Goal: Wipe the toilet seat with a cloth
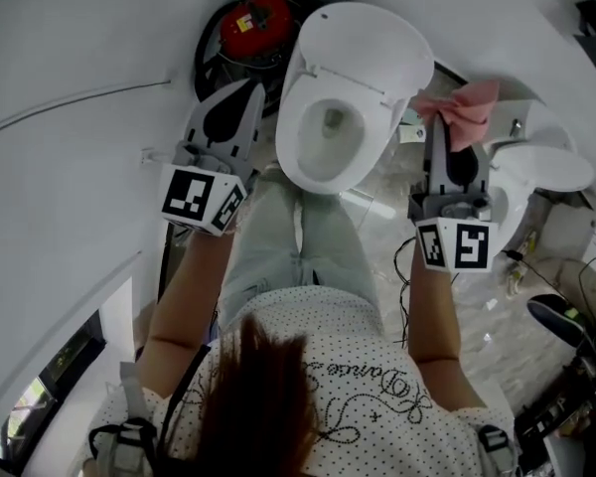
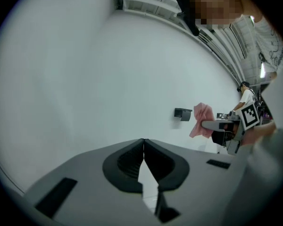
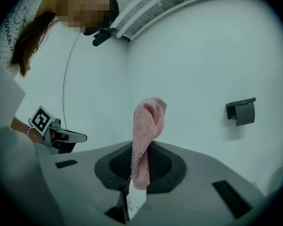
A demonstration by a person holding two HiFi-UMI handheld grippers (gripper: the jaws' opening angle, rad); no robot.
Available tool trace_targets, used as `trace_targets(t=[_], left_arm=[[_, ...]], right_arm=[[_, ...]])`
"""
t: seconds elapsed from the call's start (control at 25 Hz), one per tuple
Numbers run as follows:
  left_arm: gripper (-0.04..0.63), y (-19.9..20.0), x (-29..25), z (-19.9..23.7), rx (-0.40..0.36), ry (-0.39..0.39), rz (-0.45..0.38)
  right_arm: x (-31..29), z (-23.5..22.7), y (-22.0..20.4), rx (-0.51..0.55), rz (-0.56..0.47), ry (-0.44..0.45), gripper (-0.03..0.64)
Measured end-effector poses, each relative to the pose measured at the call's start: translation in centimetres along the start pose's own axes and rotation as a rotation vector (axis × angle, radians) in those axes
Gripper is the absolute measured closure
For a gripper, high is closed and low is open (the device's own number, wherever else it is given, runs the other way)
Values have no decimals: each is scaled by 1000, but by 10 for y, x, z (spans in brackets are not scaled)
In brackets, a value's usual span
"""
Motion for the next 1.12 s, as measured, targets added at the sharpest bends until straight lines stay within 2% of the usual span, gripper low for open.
trace_targets(t=[0.28,0.52,0.72,0.92,1.12], left_arm=[[591,-31,-28,24,27,-50,31],[589,-61,-72,54,81,-215,25],[589,-98,-113,88,75,-272,67],[589,-144,-148,120,107,-278,113],[589,-195,-177,138,123,-280,144]], right_arm=[[-34,18,-44,-63,73,18,568],[-83,44,-99,-101,185,-4,568],[-135,60,-173,-129,309,-28,565],[-183,66,-262,-150,465,-40,563],[-231,69,-364,-165,650,-15,563]])
Point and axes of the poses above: the fingertips, and each gripper's own axes: x backward along the fingers, z to its left, y out of its top, the point moved 4 cm from there along x, backward along the fingers, and after that the axes turned 5 degrees about z, right-handed, at the moved point
